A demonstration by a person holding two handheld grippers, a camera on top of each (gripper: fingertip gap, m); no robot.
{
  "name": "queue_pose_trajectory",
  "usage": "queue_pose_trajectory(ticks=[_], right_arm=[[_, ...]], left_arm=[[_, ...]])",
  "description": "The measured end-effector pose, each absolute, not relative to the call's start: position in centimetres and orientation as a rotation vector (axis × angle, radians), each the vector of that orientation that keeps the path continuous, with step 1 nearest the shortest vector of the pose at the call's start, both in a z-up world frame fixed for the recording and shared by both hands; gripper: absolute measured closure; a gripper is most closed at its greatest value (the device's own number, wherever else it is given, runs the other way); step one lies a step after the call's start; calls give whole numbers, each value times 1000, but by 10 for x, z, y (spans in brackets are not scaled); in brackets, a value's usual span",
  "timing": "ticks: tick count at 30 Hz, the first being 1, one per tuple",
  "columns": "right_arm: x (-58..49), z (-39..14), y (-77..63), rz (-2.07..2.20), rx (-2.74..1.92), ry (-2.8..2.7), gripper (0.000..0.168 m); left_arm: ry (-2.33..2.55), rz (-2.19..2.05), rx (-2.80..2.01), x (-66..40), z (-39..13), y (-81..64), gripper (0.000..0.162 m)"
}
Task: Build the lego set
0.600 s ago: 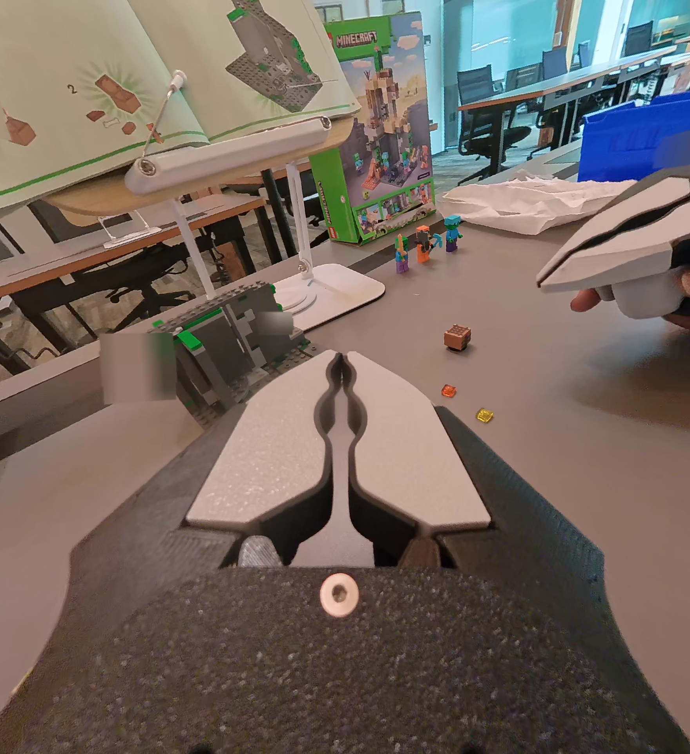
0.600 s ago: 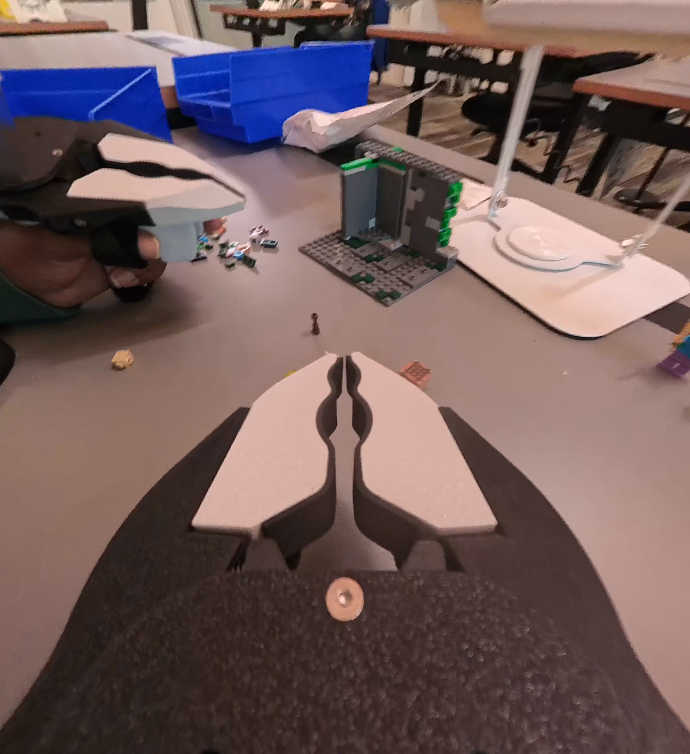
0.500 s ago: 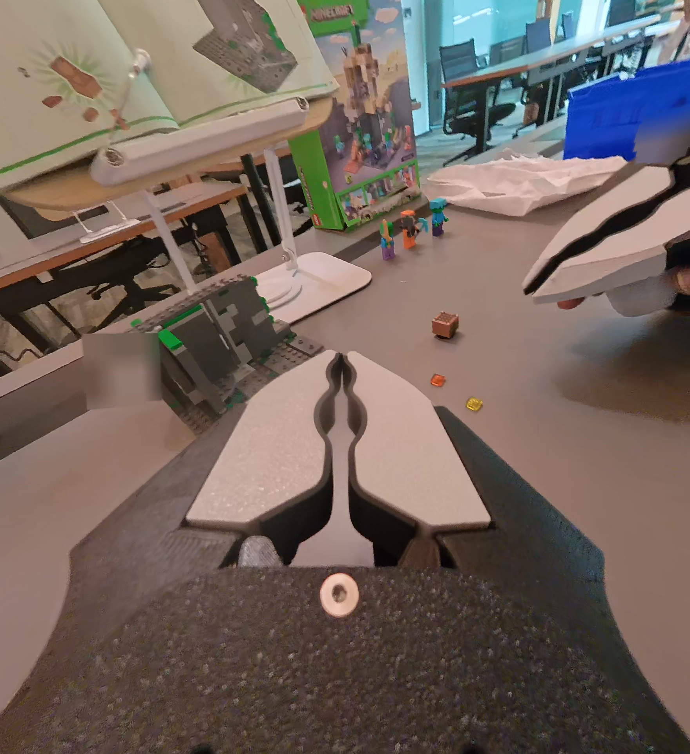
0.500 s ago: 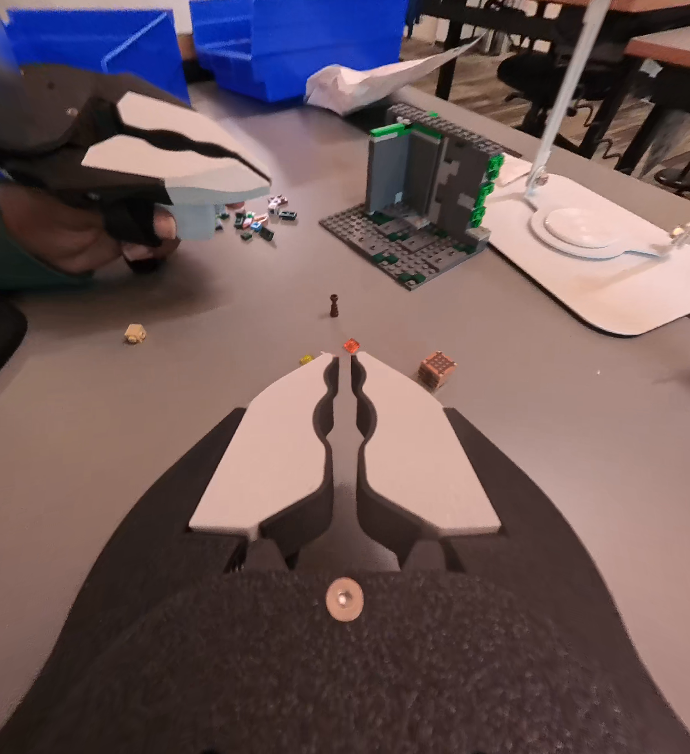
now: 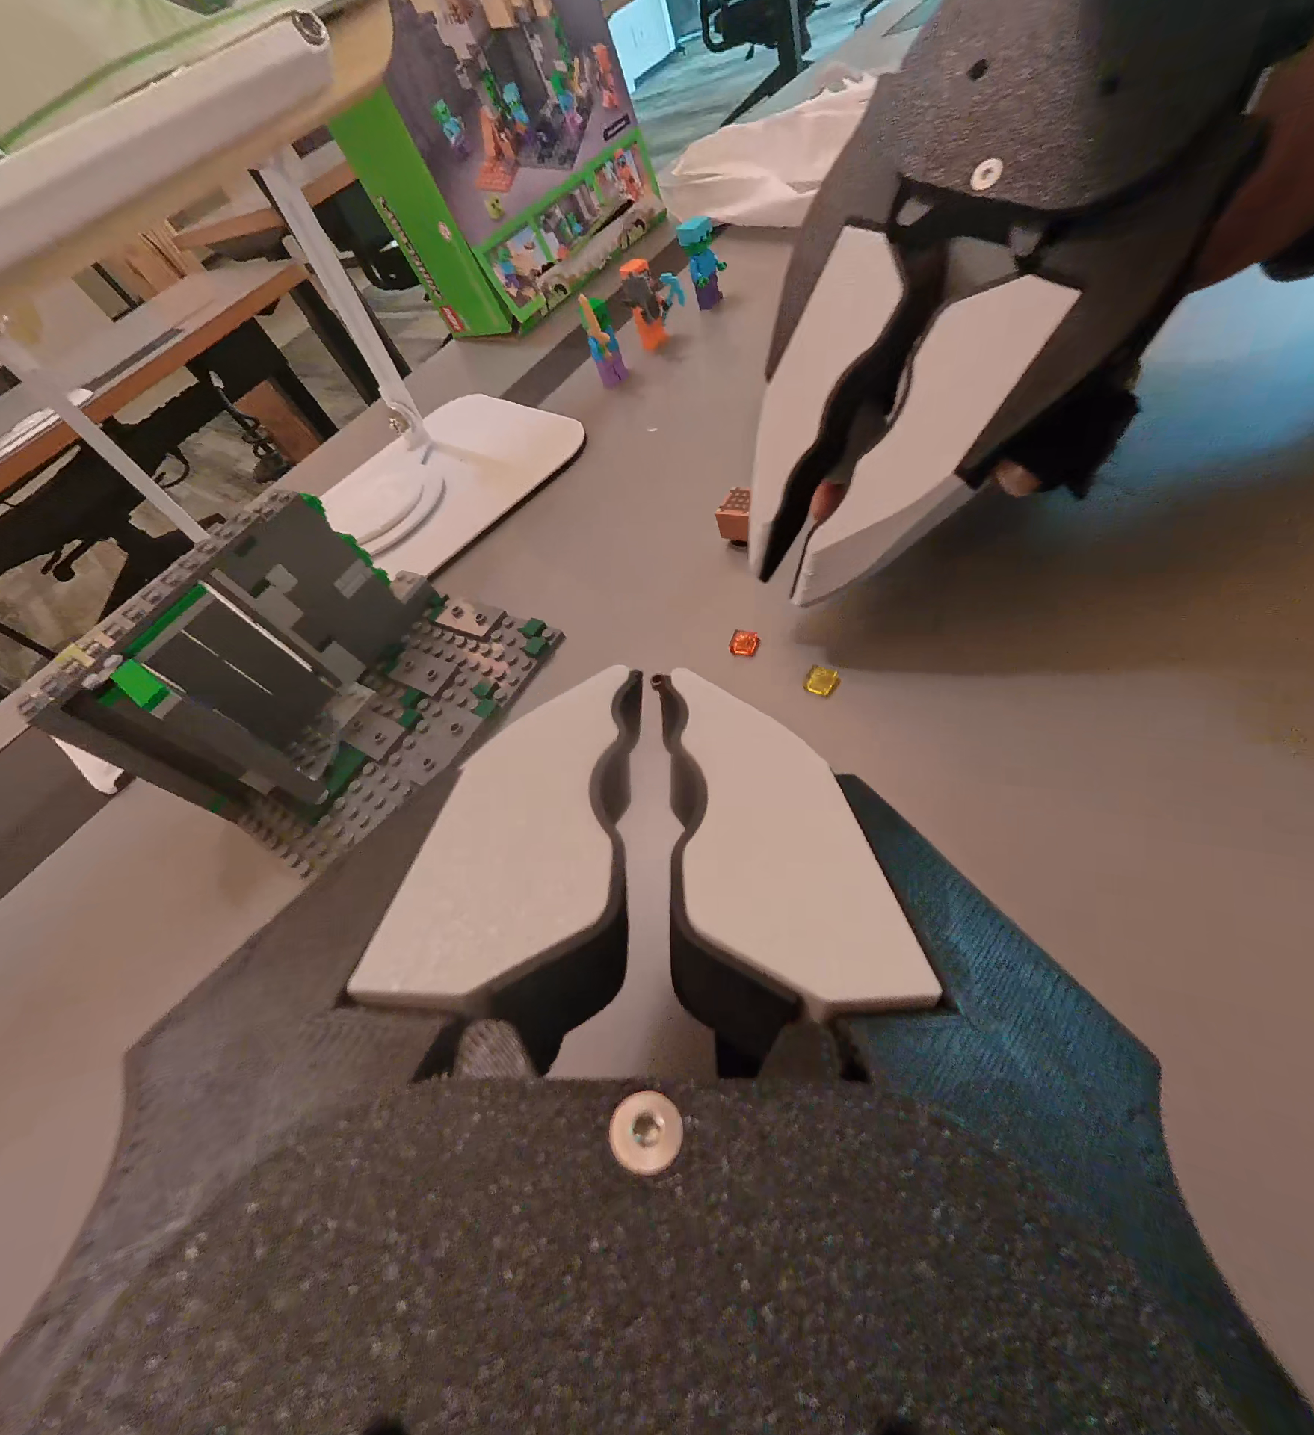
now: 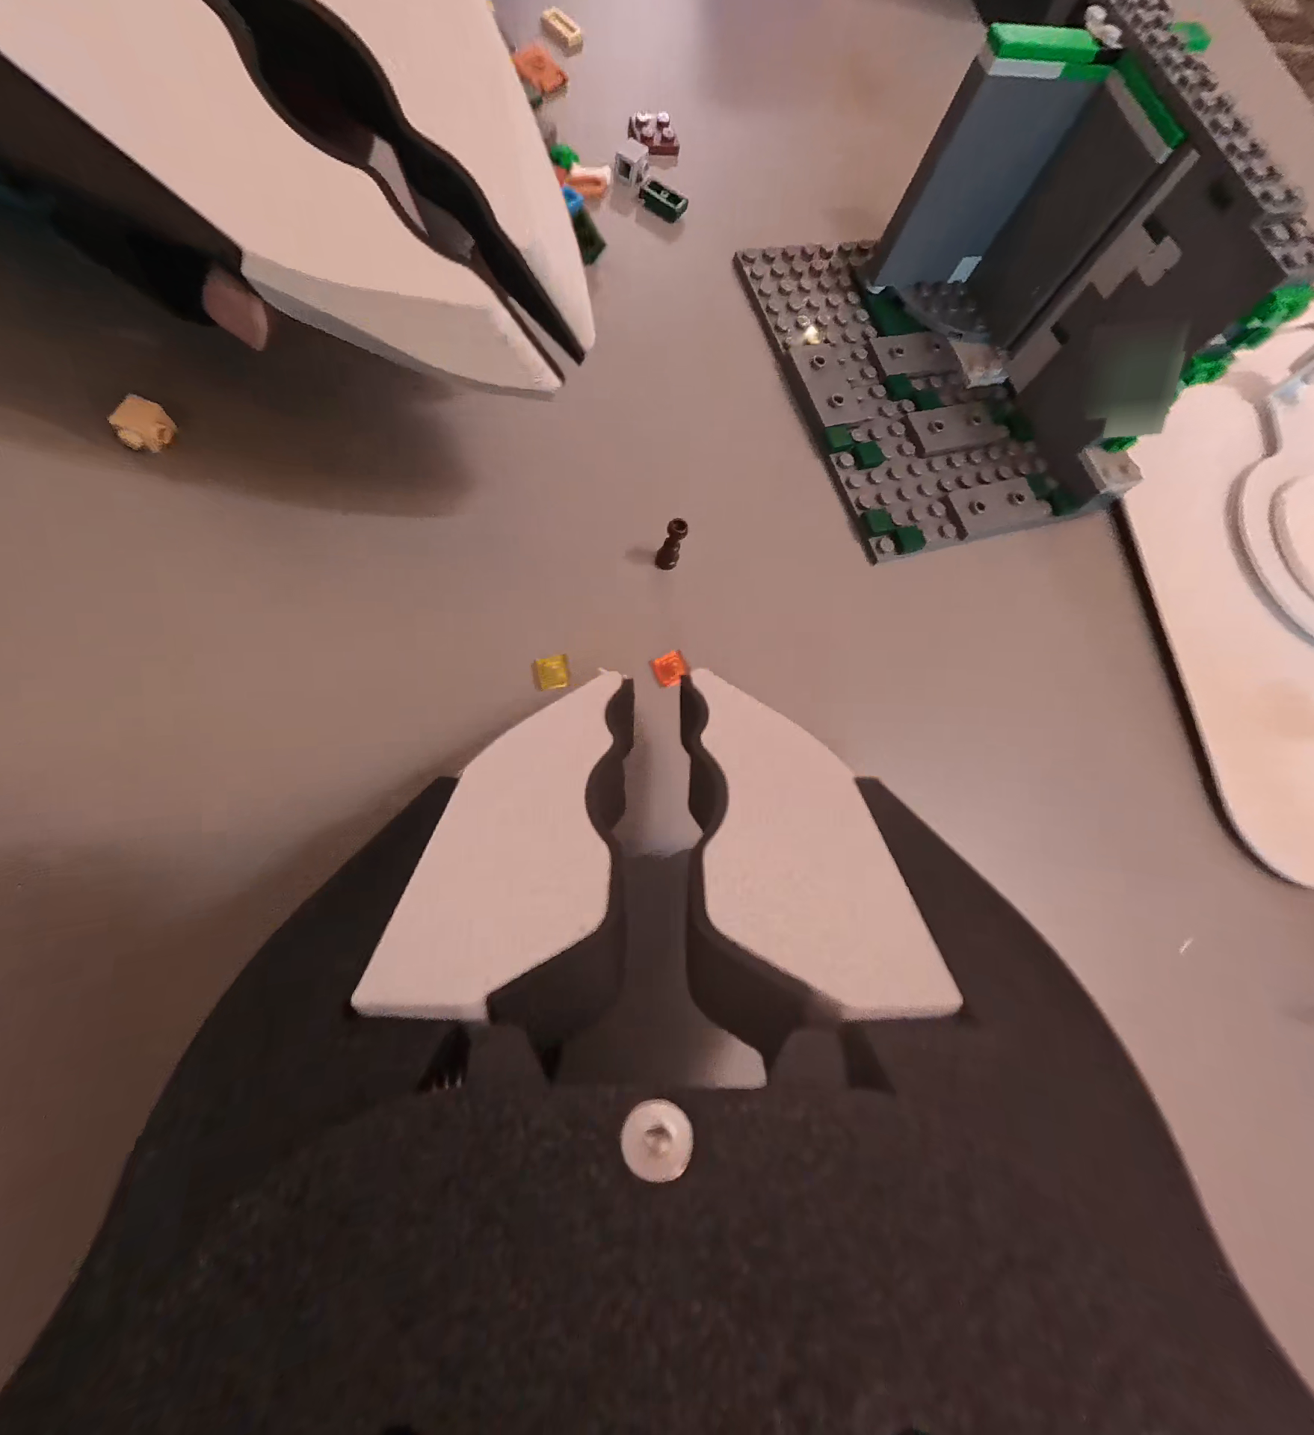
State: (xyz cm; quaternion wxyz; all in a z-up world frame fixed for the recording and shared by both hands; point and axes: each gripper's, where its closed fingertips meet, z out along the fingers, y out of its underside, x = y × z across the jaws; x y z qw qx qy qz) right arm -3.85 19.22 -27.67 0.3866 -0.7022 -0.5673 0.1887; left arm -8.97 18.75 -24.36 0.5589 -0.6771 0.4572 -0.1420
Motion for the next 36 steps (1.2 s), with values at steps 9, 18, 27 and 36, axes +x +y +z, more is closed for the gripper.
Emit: queue_pose_trajectory(ticks=[9, 18, 27, 36], right_arm=[[-43, -289, 201, 490, -1792, -1675, 156], [-42, -288, 203, 490, -1819, -1846, 156], [-47, -295, 204, 379, -1832, -1975, 156], [-46, -295, 198, 438, -1857, -1971, 161]], left_arm=[[1128, -394, -1639, -86, -251, 185, 159], [1203, -437, -1645, -82, -257, 177, 156], [1247, -420, -1637, -81, -260, 172, 157], [1260, -420, -1633, -82, -261, 169, 157]])
